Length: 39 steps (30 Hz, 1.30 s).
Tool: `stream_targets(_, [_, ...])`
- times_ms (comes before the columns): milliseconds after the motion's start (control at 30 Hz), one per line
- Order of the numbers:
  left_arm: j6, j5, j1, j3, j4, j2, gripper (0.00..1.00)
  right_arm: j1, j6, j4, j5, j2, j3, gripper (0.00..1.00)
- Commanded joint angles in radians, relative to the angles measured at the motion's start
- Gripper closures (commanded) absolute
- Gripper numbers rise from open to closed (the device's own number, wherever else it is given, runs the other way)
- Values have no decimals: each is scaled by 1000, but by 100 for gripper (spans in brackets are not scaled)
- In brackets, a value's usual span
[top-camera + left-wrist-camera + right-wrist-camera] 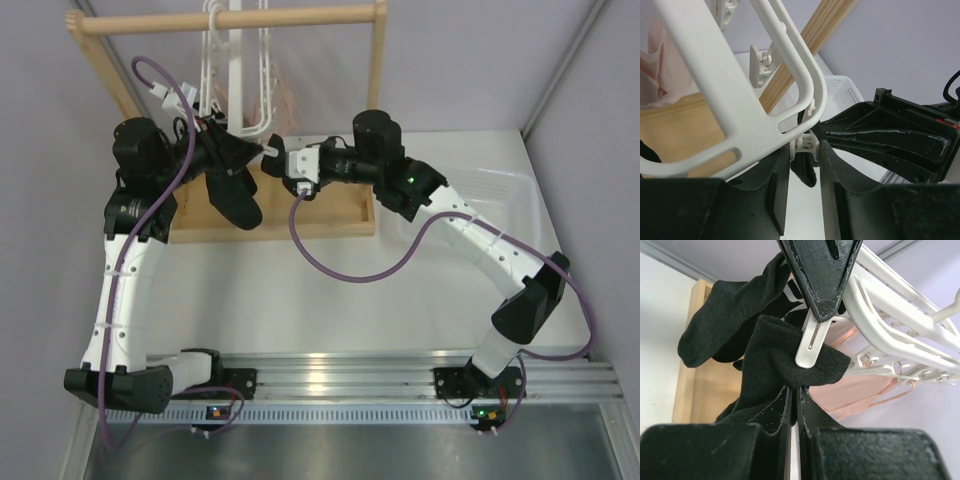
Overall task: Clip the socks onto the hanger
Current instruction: Clamp the sock onto the hanger, then reset both arms
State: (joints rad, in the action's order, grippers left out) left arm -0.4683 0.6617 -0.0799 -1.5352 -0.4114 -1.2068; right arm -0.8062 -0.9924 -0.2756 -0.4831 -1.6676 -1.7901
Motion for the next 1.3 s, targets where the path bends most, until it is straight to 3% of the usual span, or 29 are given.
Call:
stream_targets(0, [-6, 1, 2, -16, 25, 21, 66, -21, -5, 59, 12, 11, -49, 100])
stream_targets(267, [-10, -22, 2, -23, 43, 45, 46, -7, -11, 62, 32, -1, -49, 100])
stream_targets(333, [-13, -27, 2, -14, 63, 61, 35, -4, -11, 65, 41, 0, -48, 100])
stream_targets(467, [-3, -48, 2, 0, 86, 107, 27, 2, -3, 76, 58, -6, -48, 100])
stream_targets(533, [19, -68, 2, 7, 94, 128, 23, 10, 15, 87, 69, -4, -46, 98])
stream_targets(567, [29, -74, 2, 10, 91, 150, 14, 15, 21, 91, 72, 0, -40, 96])
stream_targets(700, [80, -135, 3, 10, 45, 188, 6, 24, 50, 124, 115, 19, -5, 89])
stream_targets(733, [94, -161, 3, 9, 14, 193, 5, 27, 66, 131, 123, 28, 4, 85])
stream_targets(767, [102, -169, 3, 7, 0, 200, 2, 29, 77, 133, 130, 31, 18, 70])
stream_targets(833, [124, -195, 3, 7, -32, 207, 2, 35, 93, 130, 147, 49, 35, 63])
stream_targets(933, [143, -208, 3, 10, -95, 213, 2, 39, 112, 128, 167, 84, 90, 39])
stream_targets(1033, [168, -212, 3, 24, -139, 222, 2, 41, 142, 125, 178, 144, 130, 26])
stream_targets(1100, [189, -220, 6, 17, -170, 227, 2, 42, 188, 115, 189, 184, 175, 11])
stream_targets(1167, [204, -203, 17, 15, -187, 230, 2, 41, 213, 96, 196, 250, 217, 1])
stream_targets(1267, [230, -179, 31, 32, -220, 239, 2, 41, 253, 49, 242, 345, 294, 0])
